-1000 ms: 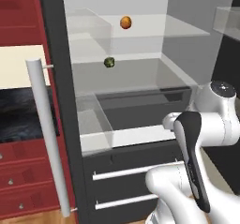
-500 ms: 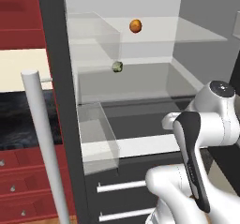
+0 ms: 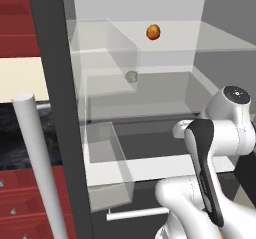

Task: Pick up the orange and peach from the fridge and place one fruit on each plate on the dining counter.

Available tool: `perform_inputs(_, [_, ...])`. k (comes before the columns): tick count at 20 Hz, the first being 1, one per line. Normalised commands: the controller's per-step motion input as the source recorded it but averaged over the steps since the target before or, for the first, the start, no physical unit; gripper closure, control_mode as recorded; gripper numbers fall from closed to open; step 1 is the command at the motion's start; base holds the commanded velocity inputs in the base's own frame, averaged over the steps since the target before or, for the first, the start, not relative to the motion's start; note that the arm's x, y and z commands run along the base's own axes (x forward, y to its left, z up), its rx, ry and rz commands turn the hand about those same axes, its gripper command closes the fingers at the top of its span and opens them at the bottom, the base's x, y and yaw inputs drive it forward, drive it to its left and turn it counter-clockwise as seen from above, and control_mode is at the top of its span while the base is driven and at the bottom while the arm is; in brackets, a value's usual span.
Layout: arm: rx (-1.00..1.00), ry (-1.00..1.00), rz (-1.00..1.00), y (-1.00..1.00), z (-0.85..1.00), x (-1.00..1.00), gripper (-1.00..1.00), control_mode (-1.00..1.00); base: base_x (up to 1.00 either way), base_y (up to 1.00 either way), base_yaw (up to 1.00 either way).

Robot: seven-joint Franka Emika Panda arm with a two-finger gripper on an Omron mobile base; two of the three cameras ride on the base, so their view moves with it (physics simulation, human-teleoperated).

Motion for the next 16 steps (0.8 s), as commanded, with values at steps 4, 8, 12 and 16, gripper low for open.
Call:
perform_inputs(4, [0.0, 0.0, 0.0, 0.0, 0.0, 0.0, -1.0, 1.0, 0.42, 0.0, 0.07])
perform_inputs(8, [0.0, 0.0, 0.06, 0.0, 0.0, 0.35, -1.0, -1.0, 0.0, 0.0, 0.0])
perform_inputs(12, [0.0, -0.29, 0.0, 0.0, 0.19, 0.1, -1.0, -1.0, 0.0, 0.0, 0.0])
perform_inputs(16, [0.0, -0.51, 0.0, -0.01, 0.54, -0.13, -1.0, -1.0, 0.0, 0.0, 0.0])
